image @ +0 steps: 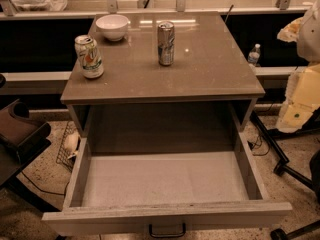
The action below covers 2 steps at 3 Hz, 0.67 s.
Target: Close top drawer
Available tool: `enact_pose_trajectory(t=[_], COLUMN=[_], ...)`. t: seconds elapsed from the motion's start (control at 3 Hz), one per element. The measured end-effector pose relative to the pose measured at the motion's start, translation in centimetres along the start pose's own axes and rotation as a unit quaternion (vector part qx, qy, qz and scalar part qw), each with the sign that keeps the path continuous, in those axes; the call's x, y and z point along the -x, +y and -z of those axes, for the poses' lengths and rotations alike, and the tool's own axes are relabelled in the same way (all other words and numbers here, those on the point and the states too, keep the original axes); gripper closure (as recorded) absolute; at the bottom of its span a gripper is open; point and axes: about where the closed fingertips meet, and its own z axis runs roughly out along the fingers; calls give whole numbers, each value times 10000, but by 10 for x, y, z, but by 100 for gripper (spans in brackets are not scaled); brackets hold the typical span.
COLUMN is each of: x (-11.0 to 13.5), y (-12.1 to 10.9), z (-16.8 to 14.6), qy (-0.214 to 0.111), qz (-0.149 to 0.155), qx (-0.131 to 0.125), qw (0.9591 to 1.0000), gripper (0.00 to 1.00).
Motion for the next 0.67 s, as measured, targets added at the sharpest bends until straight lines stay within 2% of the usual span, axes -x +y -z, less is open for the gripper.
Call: enact_pose_trajectory(t=[0.67], x=[-7], y=[2], z=[-4], qy=[-29], qz=[-91], qx=[-32], qw=[9999], gripper=[0])
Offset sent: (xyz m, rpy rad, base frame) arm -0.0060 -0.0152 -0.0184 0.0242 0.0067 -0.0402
